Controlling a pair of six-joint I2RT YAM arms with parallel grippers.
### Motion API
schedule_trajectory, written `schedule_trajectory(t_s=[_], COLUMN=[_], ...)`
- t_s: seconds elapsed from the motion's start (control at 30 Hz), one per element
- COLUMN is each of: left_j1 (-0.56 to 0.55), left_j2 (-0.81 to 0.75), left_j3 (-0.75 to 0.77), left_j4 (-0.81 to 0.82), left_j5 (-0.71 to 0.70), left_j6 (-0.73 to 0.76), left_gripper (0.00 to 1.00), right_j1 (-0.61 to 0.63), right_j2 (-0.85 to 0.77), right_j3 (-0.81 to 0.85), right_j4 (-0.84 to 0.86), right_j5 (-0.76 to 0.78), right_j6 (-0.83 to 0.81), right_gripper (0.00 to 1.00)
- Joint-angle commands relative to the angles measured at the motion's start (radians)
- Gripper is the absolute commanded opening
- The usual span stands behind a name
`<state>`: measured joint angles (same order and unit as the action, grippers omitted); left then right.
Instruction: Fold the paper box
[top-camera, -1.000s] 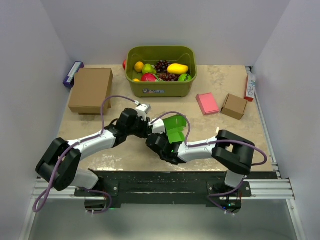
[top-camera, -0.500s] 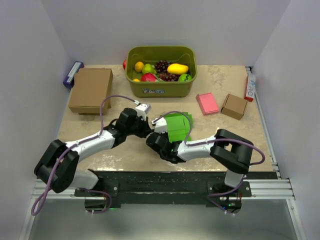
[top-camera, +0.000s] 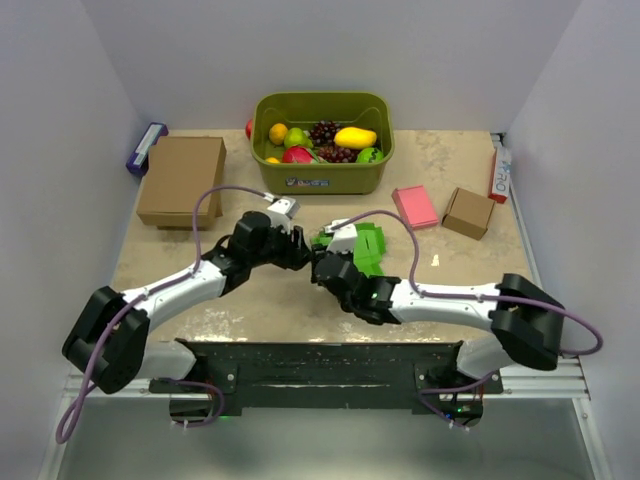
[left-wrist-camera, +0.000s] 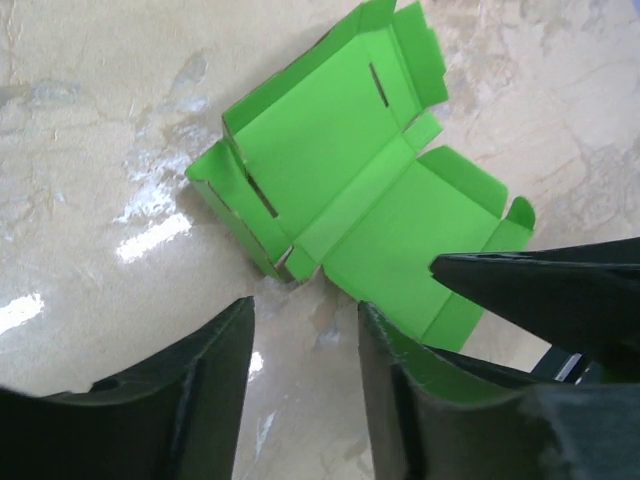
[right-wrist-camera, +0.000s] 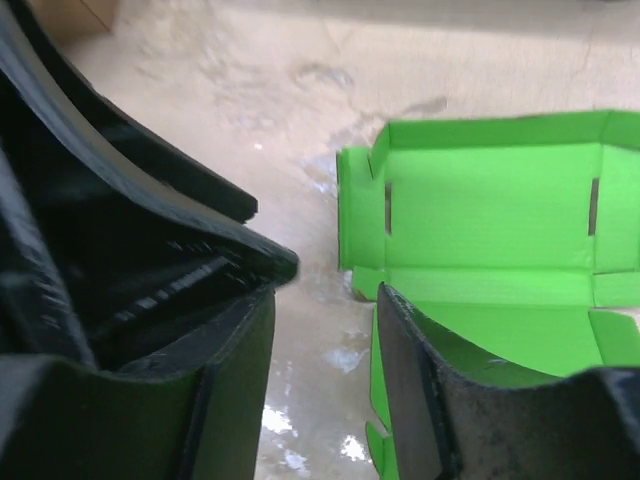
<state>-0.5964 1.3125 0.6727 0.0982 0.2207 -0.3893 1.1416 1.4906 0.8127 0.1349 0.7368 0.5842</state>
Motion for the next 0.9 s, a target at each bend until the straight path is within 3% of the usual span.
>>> schedule_trajectory(t_s=[0.0,0.1,0.2,0.57,0.63,0.87], left_j1=[0.003,0.001,0.001,0.001,0.001,0.001], left_j2=[0.030,0.093,0.140,0.286,0.321,0.386], left_j3=[0.051,0.079,0.100,0.156,0.174,0.197], left_j4=[0.081,0.069,0.058,0.100,0.098,0.086], left_j5=[0.025,0.016,-0.027,-0.063,-0.064,-0.096], left_j6=[-0.075,-0.091,-0.102,-0.132,-0.131,-0.120], left_gripper=[0.62,0.72,0.76,0.77,0.75,0.51], right_j1=[-0.062,-0.105,-0.126,-0.132,-0.134,-0.132], right_j2=[-0.081,-0.121,-0.154,-0.181,-0.184,-0.205], right_j3=[0.005,-0.013,-0.032,-0.107,-0.113,-0.125], right_j4=[-0.081,-0.100,-0.112,-0.081,-0.075,-0.061], right_j5=[-0.043,-0.071,-0.073,-0.097,-0.097,-0.099], right_j6=[0.035,0.054,0.065,0.074,0.062,0.028], right_gripper=[0.51,0.54,0.56,0.59,0.59,0.60])
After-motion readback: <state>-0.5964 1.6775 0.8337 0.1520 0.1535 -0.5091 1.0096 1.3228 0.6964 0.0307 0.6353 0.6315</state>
